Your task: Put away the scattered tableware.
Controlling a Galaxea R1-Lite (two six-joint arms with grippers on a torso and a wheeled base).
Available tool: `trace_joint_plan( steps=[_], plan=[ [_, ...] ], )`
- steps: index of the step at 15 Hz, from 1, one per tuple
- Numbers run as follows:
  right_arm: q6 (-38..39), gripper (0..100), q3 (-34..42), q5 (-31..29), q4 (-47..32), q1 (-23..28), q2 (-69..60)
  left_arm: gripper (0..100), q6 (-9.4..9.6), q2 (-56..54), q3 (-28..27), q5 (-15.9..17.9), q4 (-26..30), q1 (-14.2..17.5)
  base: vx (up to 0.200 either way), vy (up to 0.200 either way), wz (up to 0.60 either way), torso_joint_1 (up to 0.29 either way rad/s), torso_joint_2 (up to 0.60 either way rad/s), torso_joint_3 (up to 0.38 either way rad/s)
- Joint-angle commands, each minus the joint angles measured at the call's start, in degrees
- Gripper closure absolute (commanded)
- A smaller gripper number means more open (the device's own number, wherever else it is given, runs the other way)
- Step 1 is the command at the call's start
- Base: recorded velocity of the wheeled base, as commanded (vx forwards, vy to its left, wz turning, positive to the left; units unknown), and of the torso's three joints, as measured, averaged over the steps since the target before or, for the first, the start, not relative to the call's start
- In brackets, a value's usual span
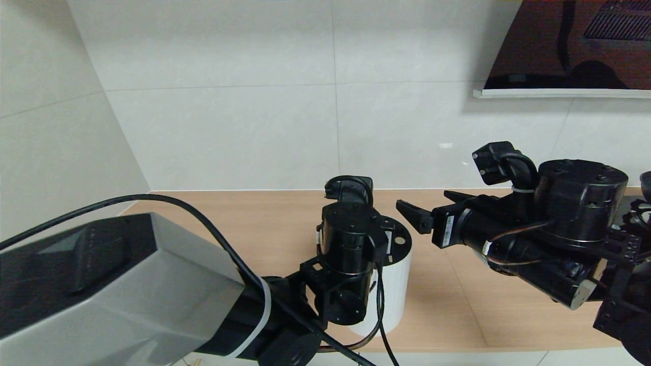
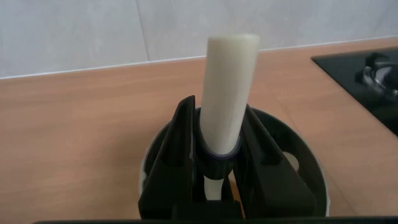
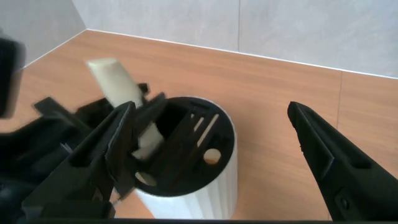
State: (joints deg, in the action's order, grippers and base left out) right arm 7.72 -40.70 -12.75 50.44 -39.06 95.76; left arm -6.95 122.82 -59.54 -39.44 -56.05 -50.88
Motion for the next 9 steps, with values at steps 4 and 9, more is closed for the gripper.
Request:
trace_joint_plan(
  steps=[4, 9],
  plan=[
    [0.0, 0, 0.1, 0.0, 0.0, -0.1, 0.0, 100, 0.01, 0.8, -0.1, 0.0, -0.2, 0.0, 0.0, 0.0, 0.0, 0.0, 0.0, 0.0],
    [0.0, 0, 0.1, 0.0, 0.0, -0.1, 0.1, 0, -0.08, 0.3, 0.0, 0.0, -0.2, 0.0, 0.0, 0.0, 0.0, 0.0, 0.0, 0.0]
  ],
)
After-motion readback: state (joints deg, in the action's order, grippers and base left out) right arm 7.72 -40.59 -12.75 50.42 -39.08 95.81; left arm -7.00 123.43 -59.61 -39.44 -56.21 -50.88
